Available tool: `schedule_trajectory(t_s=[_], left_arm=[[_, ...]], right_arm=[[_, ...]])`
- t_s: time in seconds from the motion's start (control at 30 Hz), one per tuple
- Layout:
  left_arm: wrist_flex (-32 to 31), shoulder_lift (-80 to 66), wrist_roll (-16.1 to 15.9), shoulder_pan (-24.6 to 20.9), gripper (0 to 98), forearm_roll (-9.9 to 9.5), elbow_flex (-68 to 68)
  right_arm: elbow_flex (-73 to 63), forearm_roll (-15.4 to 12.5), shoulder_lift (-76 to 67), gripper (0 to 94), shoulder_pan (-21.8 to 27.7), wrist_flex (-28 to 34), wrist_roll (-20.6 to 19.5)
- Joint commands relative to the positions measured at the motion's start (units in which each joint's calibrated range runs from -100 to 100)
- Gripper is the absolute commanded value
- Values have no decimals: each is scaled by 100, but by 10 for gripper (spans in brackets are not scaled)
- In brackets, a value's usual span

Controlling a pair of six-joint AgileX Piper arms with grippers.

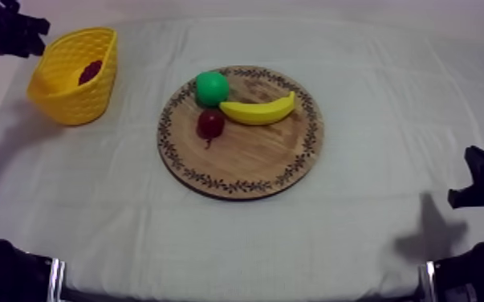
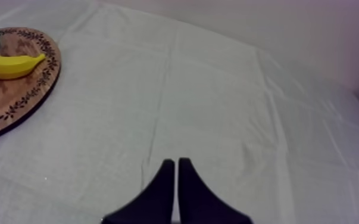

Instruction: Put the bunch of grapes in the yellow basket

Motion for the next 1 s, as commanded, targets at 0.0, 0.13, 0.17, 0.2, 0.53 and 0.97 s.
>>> schedule_trajectory(t_s=[0.0,0.13,0.17,0.2,0.53,0.97], left_arm=[[-414,-666,-31,7,230,-13,611],[-1149,-1598,-41,51,163,-26,1532],[-1360,-1852,-27,67,144,-28,1790],[-1569,-2105,-16,87,125,-27,2044],[-3010,-4425,-34,197,5,-12,4332],[-3764,-7056,-272,515,0,12,6726]], right_arm=[[-4,-2,0,3,2,0,0],[-4,-2,0,3,2,0,0],[-4,-2,0,3,2,0,0],[-4,-2,0,3,2,0,0],[-4,-2,0,3,2,0,0],[-4,-2,0,3,2,0,2]])
